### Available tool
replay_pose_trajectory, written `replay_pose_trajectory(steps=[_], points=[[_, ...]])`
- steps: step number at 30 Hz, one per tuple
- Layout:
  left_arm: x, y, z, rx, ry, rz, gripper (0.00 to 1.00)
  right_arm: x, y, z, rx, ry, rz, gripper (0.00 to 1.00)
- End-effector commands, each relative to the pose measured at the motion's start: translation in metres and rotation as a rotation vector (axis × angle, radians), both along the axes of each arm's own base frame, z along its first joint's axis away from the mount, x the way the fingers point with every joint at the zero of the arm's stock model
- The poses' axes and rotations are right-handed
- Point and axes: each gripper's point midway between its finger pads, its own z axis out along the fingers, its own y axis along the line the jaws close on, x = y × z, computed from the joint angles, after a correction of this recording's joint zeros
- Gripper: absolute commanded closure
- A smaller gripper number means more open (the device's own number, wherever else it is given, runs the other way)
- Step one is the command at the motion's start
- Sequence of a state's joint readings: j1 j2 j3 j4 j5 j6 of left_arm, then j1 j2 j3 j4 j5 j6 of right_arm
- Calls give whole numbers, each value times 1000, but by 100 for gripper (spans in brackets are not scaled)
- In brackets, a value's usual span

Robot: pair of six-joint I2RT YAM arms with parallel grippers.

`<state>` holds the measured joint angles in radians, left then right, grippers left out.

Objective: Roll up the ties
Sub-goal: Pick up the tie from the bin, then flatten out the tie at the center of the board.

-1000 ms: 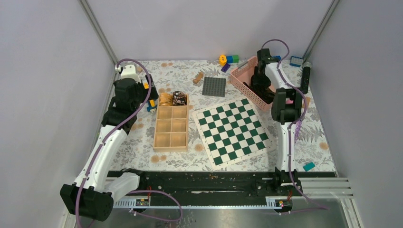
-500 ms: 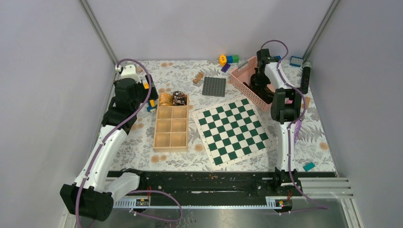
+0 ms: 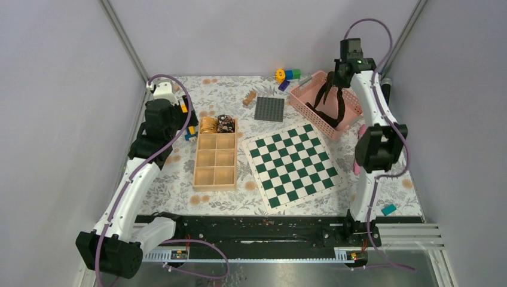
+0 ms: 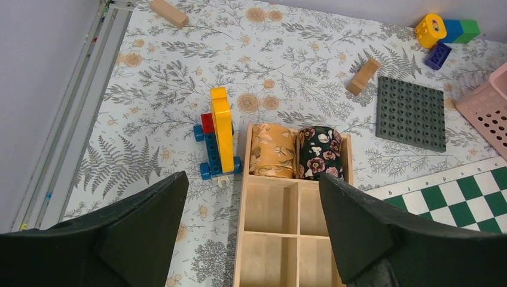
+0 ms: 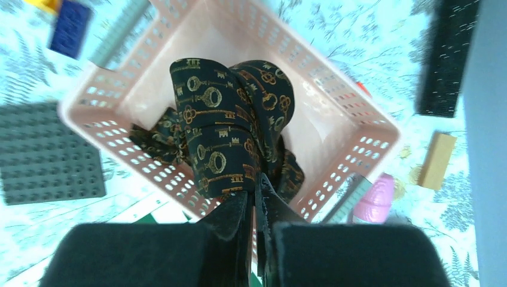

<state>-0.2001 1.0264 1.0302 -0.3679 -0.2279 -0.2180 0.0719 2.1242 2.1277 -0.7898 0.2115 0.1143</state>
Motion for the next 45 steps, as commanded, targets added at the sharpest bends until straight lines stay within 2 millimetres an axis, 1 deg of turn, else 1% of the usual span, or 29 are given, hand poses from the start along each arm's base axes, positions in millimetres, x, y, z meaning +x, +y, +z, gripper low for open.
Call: replay_pose_trajectory(steps=[1,7,12,16,20,24,26,30,33,38,45], points=[[1,-6,15,-11,-61,-35,17,-17,-3,71,27,-173,-33,100],[1,-8,15,-19,-63,-49,19,-48,-3,107,47,-259,-25,100],[1,-10,16,-23,-64,-56,20,-67,-4,130,55,-331,-23,100],[1,-11,16,-26,-66,-62,20,-77,-4,140,54,-356,-14,100],[1,-13,16,-28,-65,-71,20,-82,-5,148,53,-373,-18,100],[1,-16,16,-35,-65,-89,21,-86,0,163,76,-408,-1,100],[1,-18,16,-40,-67,-96,21,-90,1,174,86,-433,1,100],[1,-20,18,-46,-75,-106,21,-103,6,204,102,-502,25,100],[0,-21,19,-52,-79,-114,20,-113,9,221,95,-535,49,100],[0,-26,19,-67,-81,-137,18,-126,15,238,68,-555,80,100],[-1,-39,23,-100,-94,-202,15,-145,29,264,38,-590,129,100]])
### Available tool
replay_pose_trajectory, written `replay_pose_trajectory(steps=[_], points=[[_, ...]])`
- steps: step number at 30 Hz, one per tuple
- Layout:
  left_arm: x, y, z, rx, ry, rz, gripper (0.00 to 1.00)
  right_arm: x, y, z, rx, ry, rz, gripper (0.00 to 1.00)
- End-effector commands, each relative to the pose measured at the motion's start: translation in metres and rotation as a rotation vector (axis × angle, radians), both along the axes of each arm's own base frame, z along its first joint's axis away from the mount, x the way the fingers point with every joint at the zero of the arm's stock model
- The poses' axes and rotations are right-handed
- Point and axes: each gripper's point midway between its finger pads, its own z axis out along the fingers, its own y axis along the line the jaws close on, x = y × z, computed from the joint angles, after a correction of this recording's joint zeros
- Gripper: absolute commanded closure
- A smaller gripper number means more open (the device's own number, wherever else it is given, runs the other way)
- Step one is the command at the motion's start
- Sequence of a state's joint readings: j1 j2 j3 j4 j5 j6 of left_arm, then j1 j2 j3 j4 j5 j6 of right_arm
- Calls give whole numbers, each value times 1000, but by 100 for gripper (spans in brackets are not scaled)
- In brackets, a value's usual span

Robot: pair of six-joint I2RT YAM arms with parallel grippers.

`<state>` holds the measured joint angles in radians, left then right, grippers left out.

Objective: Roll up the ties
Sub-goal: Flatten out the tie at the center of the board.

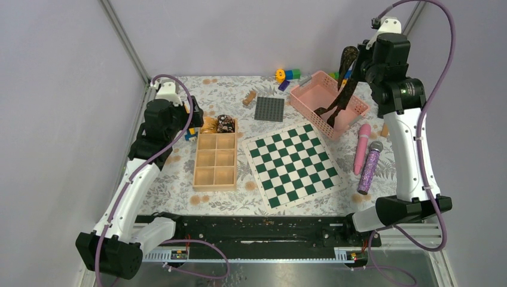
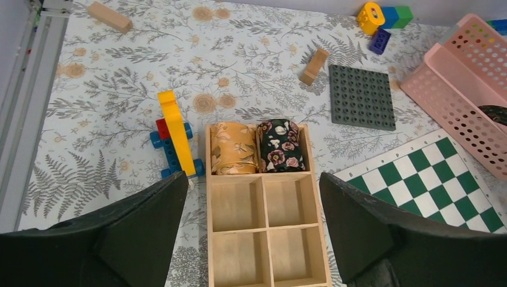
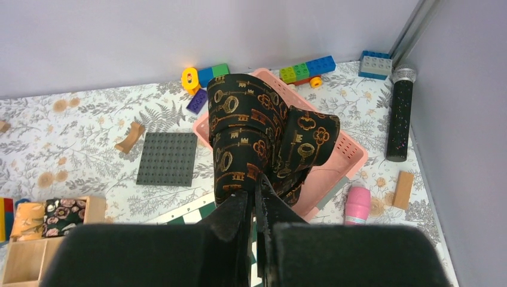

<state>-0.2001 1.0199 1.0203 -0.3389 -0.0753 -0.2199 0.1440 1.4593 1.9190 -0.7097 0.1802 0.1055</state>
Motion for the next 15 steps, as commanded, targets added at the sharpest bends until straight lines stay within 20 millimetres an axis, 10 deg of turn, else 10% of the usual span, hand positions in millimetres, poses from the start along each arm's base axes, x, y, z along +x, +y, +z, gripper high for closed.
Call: replay_pose_trajectory(steps=[1,15], points=[[-1,-13,21,-49,-81,-62,15,-21,6,34,-34,-67,24,100],[-6,-24,29,-79,-103,-126,15,-62,39,86,-59,-153,126,100]])
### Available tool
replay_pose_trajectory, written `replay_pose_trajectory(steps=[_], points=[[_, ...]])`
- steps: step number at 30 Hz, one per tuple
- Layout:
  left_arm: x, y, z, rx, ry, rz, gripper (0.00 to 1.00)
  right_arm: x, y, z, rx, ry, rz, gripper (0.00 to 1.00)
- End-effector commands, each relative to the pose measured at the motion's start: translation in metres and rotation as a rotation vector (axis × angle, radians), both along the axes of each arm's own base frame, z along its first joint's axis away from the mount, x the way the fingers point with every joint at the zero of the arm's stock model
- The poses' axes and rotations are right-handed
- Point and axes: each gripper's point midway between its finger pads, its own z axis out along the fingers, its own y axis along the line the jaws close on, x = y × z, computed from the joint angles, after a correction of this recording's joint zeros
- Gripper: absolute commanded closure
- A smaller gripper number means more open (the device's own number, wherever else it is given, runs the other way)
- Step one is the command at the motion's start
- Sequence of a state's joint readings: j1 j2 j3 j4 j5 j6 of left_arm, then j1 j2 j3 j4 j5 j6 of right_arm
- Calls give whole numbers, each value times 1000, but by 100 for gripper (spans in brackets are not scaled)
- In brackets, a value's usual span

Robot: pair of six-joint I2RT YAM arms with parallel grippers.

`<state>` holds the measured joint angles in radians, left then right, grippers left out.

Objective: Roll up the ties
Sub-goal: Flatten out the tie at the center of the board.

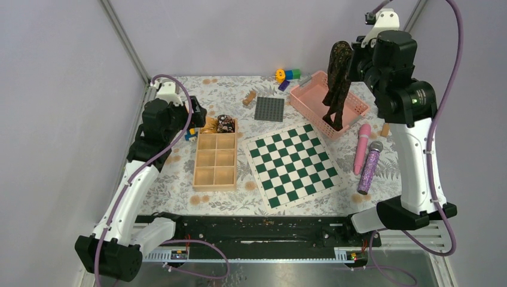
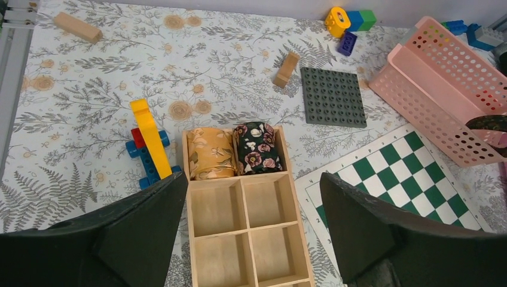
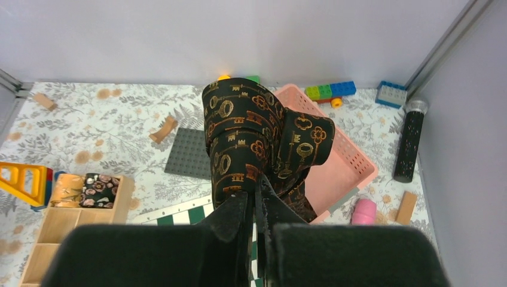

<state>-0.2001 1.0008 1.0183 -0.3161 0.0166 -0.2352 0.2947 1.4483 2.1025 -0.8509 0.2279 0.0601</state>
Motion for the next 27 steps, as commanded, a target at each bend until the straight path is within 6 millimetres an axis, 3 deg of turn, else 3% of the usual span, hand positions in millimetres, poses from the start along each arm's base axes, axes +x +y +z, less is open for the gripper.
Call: replay_pose_trajectory(steps=[1,19,27], points=[[-2,-9,19,-33,-76,-45,15,-26,-1,45,-9,-105,12,100],[-7,-28,25,-70,-100,-153,14,-78,30,100,137,-228,230,100],[-31,-76,37,-109,-229,-349,10,-92,54,100,268,-191,334,100]])
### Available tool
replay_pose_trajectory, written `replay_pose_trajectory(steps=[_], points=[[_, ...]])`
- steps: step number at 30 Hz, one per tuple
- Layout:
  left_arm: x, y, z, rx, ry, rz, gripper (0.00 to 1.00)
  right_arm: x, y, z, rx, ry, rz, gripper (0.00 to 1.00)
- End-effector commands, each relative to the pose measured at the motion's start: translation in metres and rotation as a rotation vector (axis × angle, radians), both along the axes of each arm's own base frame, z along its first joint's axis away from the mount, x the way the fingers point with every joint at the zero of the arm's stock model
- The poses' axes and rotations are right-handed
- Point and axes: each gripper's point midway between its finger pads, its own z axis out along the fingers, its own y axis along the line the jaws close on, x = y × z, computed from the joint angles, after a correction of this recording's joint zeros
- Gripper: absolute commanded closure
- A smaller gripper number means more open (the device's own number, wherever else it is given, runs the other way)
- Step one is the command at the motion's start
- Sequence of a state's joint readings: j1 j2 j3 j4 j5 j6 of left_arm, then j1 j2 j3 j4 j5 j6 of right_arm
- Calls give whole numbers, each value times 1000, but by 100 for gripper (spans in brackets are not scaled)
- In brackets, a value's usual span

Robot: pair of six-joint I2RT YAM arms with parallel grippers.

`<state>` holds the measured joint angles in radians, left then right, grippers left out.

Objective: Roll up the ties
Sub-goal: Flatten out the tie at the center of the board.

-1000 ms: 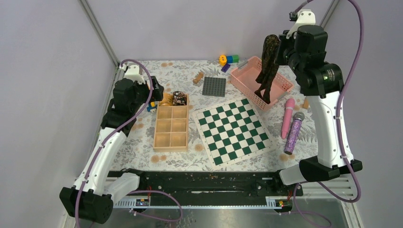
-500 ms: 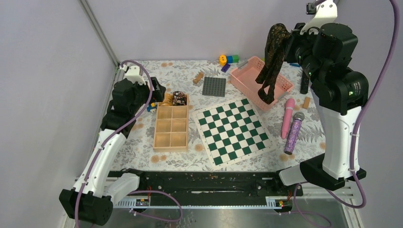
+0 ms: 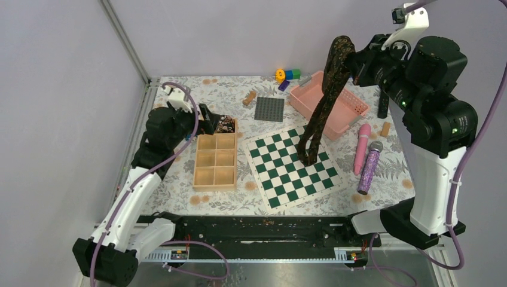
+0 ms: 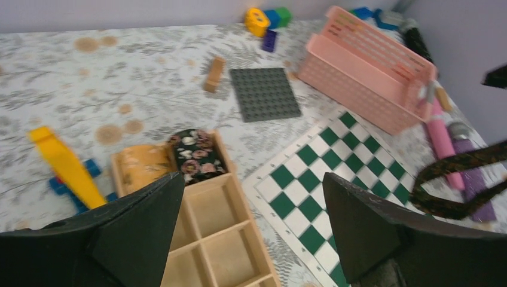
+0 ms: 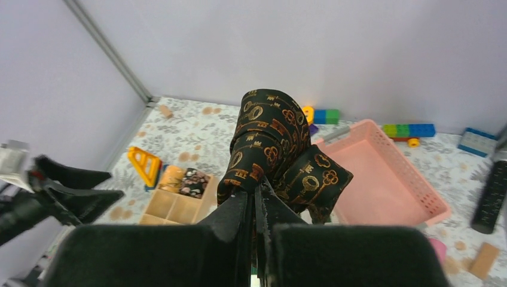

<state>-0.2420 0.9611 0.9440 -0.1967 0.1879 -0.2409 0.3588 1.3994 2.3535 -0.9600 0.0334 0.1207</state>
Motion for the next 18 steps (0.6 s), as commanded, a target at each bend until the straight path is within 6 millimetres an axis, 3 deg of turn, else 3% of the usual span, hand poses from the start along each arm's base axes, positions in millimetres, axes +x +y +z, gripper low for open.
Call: replay_pose_trajectory(steps=[1,7,10,18], points=[[-22,-41,32,-67,-183,-155,9,-21,18,20,129,-22,100,100],[-50,-77,30,-261,-310,-129,3,-23,26,18,255,8,110,100],[-66,-106,22,-343,-308,-152,3,-22,23,14,327,20,71,100],[-101,-198,0,-59,-445,-260,1,-18,20,-12,401,77,16,100]])
